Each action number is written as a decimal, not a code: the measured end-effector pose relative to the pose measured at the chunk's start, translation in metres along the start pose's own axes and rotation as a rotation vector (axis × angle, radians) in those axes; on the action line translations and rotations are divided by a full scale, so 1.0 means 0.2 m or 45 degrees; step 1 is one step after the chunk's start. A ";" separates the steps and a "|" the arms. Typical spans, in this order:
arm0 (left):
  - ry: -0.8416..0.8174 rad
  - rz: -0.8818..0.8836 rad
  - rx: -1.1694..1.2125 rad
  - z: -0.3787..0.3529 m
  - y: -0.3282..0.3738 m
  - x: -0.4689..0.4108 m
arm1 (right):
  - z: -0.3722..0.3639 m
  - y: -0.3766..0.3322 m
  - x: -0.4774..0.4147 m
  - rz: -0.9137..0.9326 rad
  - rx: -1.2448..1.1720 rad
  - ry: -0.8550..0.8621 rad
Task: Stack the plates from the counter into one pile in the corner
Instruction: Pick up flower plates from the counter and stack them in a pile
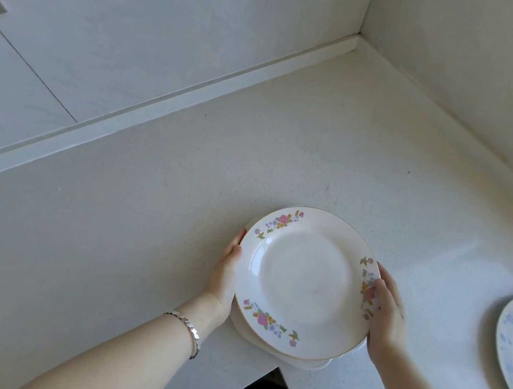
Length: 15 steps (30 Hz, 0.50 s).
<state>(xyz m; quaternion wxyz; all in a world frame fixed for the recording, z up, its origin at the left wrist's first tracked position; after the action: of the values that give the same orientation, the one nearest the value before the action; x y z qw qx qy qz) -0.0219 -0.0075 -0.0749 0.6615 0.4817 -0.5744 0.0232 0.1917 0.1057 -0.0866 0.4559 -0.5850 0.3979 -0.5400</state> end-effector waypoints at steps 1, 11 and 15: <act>-0.003 0.006 -0.002 0.01 0.01 -0.01 | 0.00 -0.02 -0.01 -0.015 0.041 -0.011; 0.448 -0.126 -0.243 0.46 0.17 0.03 | -0.37 -0.38 0.02 0.629 1.404 -0.697; 0.582 -0.193 -0.277 0.80 0.12 0.21 | -0.76 -0.41 0.27 0.446 1.465 -1.522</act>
<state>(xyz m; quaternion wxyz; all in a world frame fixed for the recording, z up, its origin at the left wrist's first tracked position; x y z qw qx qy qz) -0.1404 -0.1235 -0.0464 0.8218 0.4316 -0.3714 0.0199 0.0439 0.0597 0.0070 0.8932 -0.3789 -0.1619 -0.1801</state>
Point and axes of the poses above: each hand's wrist, its own x-axis away from the middle knuckle, its own z-axis out of the back of the hand, y = z × x, the point moved 4 cm from there along -x, towards the middle knuckle, and after that the axes turned 14 degrees about z, right-handed, at the moved point
